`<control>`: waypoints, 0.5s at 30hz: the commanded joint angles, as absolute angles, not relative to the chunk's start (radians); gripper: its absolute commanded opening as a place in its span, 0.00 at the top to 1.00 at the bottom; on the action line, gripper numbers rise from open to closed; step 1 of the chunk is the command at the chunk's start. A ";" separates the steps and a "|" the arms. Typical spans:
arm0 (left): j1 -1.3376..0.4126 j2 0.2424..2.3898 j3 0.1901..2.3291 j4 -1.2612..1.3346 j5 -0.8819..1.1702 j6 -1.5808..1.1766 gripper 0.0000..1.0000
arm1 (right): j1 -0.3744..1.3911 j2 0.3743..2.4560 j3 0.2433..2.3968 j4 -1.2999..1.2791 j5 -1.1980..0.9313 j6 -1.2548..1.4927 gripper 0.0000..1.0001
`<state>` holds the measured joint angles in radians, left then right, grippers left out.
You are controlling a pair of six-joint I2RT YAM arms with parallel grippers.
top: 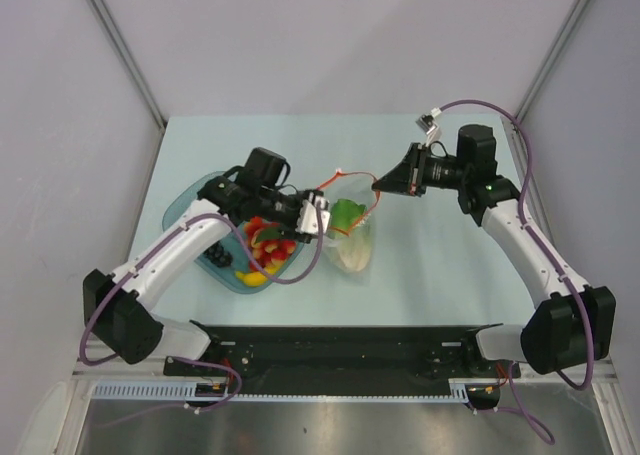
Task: Place the food in the zip-top bag and seal the zipper
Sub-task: Adjust the zipper food storage bag at the center of the board.
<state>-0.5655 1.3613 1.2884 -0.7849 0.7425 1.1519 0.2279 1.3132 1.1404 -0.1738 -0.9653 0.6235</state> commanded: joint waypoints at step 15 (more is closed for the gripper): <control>-0.796 1.310 1.310 -0.787 0.617 0.932 1.00 | 0.333 1.266 1.341 -0.601 -0.730 0.005 1.00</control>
<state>-0.7582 1.2217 1.3605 -0.7090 0.6735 1.0264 0.2951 1.2575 1.3766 -0.5060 -0.7994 0.1497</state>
